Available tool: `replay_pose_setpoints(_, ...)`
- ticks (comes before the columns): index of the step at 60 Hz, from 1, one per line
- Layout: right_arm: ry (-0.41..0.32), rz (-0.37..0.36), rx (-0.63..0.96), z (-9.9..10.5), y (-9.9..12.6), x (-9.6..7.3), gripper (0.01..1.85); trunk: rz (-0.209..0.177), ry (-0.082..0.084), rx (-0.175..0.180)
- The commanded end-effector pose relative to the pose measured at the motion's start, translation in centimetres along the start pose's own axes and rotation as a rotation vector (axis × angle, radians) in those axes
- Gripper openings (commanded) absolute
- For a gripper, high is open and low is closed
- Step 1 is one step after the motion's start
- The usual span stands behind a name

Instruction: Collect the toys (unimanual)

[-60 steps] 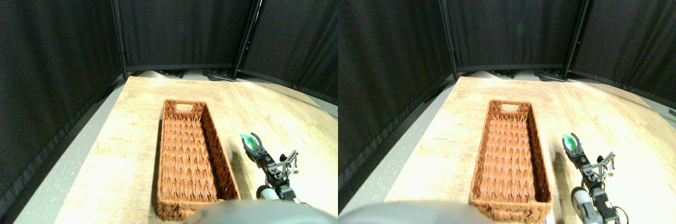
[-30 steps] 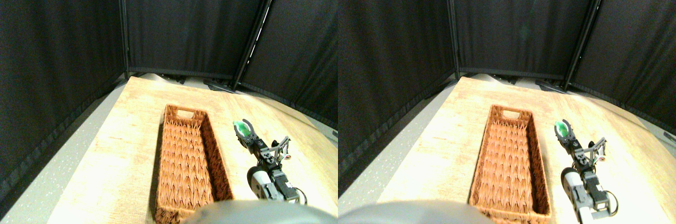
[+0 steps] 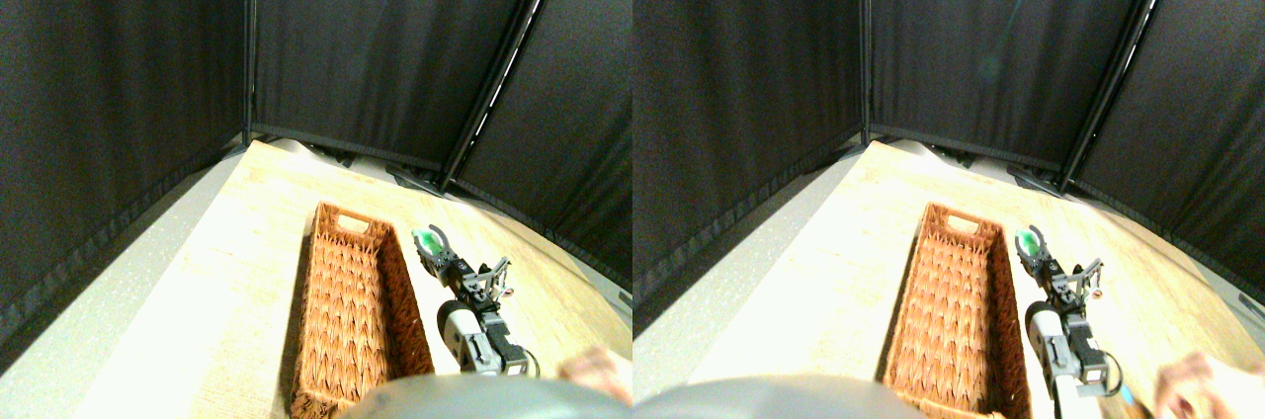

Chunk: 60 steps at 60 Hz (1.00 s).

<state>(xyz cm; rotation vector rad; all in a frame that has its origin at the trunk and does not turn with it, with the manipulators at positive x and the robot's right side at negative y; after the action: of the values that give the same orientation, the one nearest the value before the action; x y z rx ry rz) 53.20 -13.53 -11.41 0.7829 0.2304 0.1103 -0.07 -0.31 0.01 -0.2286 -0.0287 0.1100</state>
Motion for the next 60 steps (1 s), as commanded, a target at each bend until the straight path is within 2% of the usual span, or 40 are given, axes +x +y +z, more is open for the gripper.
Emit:
replay_pose_setpoints(1, -0.010, 0.006, 0.030, -0.2, 0.7, 0.2, 0.06, 0.041, 0.006, -0.031)
replay_pose_setpoints(8, 0.016, -0.002, 0.042, -1.5, 1.9, 0.6, 0.06, 0.053, 0.005, -0.051)
replay_pose_setpoints(16, 0.060, 0.022, 0.024, -3.0, 2.6, 1.2, 0.06, 0.063, 0.006, -0.067)
replay_pose_setpoints(22, 0.082, -0.010, 0.099, -4.0, 3.1, 1.3, 0.06, 0.068, 0.007, -0.074)
replay_pose_setpoints(26, 0.129, 0.026, 0.102, -4.4, 3.1, 1.4, 0.06, 0.068, 0.006, -0.076)
replay_pose_setpoints(30, 0.130, 0.023, 0.120, -4.6, 2.9, 1.6, 0.06, 0.069, 0.005, -0.076)
replay_pose_setpoints(35, 0.111, -0.021, 0.114, -4.4, 2.9, 1.2, 0.06, 0.066, 0.005, -0.069)
replay_pose_setpoints(37, 0.131, -0.042, 0.107, -4.2, 2.8, 1.1, 0.56, 0.063, 0.006, -0.064)
replay_pose_setpoints(38, 0.131, -0.042, 0.107, -4.2, 2.8, 1.1, 0.56, 0.062, 0.006, -0.062)
replay_pose_setpoints(41, 0.130, -0.068, 0.130, -4.0, 2.6, 0.9, 1.01, 0.058, 0.006, -0.055)
replay_pose_setpoints(43, 0.123, -0.060, 0.099, -3.8, 2.4, 0.9, 1.17, 0.055, 0.006, -0.051)
replay_pose_setpoints(50, 0.085, -0.066, 0.083, -3.4, 2.0, 0.7, 1.19, 0.038, 0.012, -0.032)
replay_pose_setpoints(52, 0.065, -0.056, 0.072, -3.1, 1.7, 0.7, 1.09, 0.035, 0.012, -0.029)
replay_pose_setpoints(60, -0.033, -0.029, 0.064, -1.3, 0.3, 0.4, 0.97, 0.014, 0.016, -0.003)
